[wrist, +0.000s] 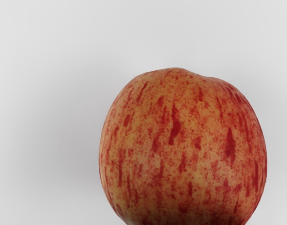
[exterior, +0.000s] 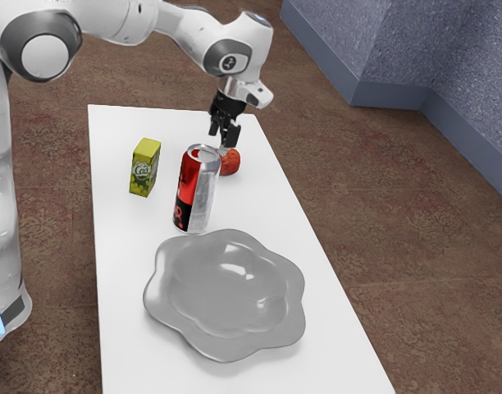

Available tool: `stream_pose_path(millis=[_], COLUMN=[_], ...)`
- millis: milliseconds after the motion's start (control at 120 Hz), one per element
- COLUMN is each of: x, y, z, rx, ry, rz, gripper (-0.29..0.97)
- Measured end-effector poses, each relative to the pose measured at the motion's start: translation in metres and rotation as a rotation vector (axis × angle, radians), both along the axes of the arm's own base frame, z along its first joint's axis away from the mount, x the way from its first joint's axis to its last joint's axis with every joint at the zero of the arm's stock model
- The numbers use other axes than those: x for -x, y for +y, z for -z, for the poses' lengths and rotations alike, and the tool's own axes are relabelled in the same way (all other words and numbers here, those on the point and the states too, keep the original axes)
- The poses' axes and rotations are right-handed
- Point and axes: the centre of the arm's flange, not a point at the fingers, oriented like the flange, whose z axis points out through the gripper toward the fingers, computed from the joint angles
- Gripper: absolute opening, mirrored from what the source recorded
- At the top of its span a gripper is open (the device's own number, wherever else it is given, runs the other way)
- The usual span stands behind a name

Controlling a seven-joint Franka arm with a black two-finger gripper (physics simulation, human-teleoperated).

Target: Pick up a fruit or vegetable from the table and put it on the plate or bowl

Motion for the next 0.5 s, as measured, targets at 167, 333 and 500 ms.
stream_pose_path(millis=[167,333,500], x=[-0.006,-0.014,-0.016], y=[-0.005,-0.013,-0.010], z=[0.009,0.024,0.031], rx=[0.007,0.018,0.024], ry=[0.001,0.014,0.014], rz=[0.006,0.016,0.008], gripper=[0.66,0.66,0.66])
